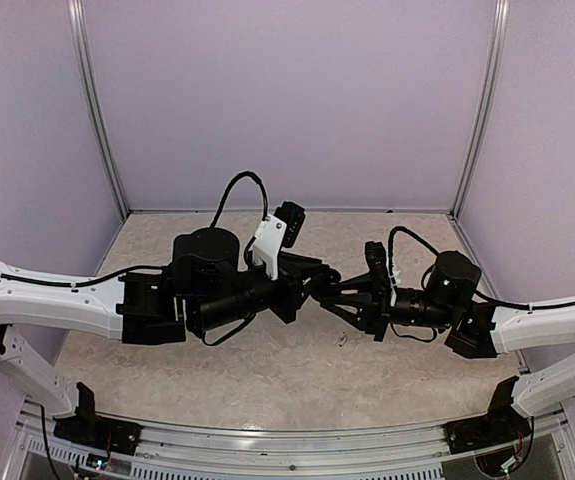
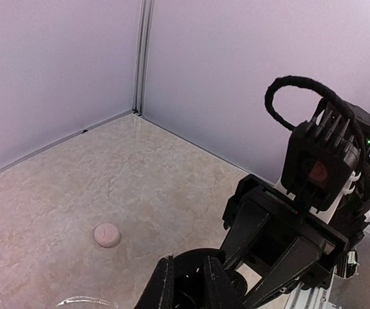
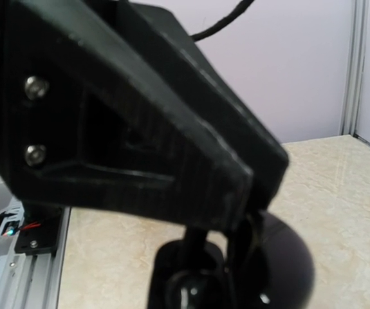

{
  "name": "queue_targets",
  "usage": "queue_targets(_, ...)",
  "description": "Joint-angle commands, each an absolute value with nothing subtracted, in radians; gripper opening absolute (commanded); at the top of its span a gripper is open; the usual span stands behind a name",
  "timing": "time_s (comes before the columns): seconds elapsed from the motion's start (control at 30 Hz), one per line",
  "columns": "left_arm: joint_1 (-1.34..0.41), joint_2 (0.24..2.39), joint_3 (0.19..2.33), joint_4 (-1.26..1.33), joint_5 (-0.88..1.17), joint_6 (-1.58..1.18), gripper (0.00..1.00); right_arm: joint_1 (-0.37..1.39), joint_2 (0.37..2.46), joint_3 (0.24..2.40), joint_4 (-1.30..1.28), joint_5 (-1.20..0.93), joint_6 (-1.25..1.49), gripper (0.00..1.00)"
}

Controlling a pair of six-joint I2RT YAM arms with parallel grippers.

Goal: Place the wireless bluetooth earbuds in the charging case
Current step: Place the left earbud in the left side groove of the charging case.

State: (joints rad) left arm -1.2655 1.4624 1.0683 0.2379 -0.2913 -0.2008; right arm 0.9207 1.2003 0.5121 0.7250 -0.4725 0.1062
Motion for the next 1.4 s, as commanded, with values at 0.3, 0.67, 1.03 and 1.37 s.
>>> queue_targets(0.3,-1.276,1.481,1.071,0.218,-0.279,-0.206,0.15,0.933,1.167,0.512,0.818,-0.435,0.1,0.0)
queue_targets(0.67,-1.288,1.502,1.081,0.236,-0.245,-0.246,0.15,0.933,1.177,0.523,0.809,-0.419,0.084,0.0)
queue_targets(1.03,-1.296,1.523,1.078,0.219,-0.292,-0.255,0.15,0.934,1.17,0.522,0.831,-0.455,0.079,0.0)
queue_targets(1.37,-1.298,1.507,1.066,0.228,-0.391,-0.193,0.15,0.932,1.178,0.512,0.859,-0.533,0.106,0.0)
